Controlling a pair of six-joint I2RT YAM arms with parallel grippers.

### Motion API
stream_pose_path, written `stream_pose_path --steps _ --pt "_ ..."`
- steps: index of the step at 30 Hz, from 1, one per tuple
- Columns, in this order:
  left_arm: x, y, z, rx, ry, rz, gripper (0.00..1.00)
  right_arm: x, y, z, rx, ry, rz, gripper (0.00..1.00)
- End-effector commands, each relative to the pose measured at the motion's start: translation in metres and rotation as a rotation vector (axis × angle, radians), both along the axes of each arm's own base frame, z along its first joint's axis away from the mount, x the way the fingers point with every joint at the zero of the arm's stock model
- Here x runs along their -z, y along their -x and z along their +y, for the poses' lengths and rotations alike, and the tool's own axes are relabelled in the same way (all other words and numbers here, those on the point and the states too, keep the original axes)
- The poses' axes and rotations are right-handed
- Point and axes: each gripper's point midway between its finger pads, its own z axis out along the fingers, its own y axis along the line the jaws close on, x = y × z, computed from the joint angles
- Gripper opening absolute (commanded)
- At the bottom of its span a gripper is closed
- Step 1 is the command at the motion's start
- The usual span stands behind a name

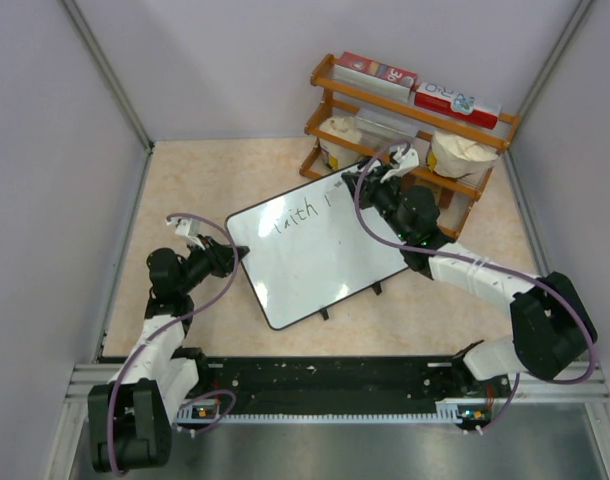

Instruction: Write a sentence on the whiteboard

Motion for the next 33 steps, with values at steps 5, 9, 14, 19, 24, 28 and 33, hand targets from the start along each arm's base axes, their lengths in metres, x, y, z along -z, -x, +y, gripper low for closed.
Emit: stream_pose_path --steps 5,9,14,19,24,28,33 --pt "0.005 -0.006 0.008 -0.028 -0.079 -0.059 0.0 -0.029 -0.028 0.012 0.011 0.0 -0.047 0.0" --pt "0.004 -0.006 0.008 -0.025 -0.079 -0.06 0.0 -0.013 -0.029 0.009 0.024 0.011 -0.03 0.0" --pt "0.005 -0.006 0.008 -0.025 -0.078 -0.059 0.0 0.007 -0.026 0.006 0.034 0.023 0.004 0.0" --pt "0.005 -0.006 0.008 -0.027 -0.08 -0.06 0.0 0.024 -0.028 0.003 0.052 0.043 0.032 0.0" --pt "0.005 -0.006 0.008 -0.029 -0.081 -0.061 0.0 0.015 -0.024 0.001 0.05 0.027 0.013 0.0" --pt "0.005 -0.006 0.008 -0.026 -0.08 -0.06 0.0 -0.005 -0.016 -0.005 0.054 -0.016 -0.024 0.0" --pt "0.004 -0.006 0.008 -0.026 -0.08 -0.063 0.0 -0.024 -0.008 -0.012 0.062 -0.06 -0.061 0.0"
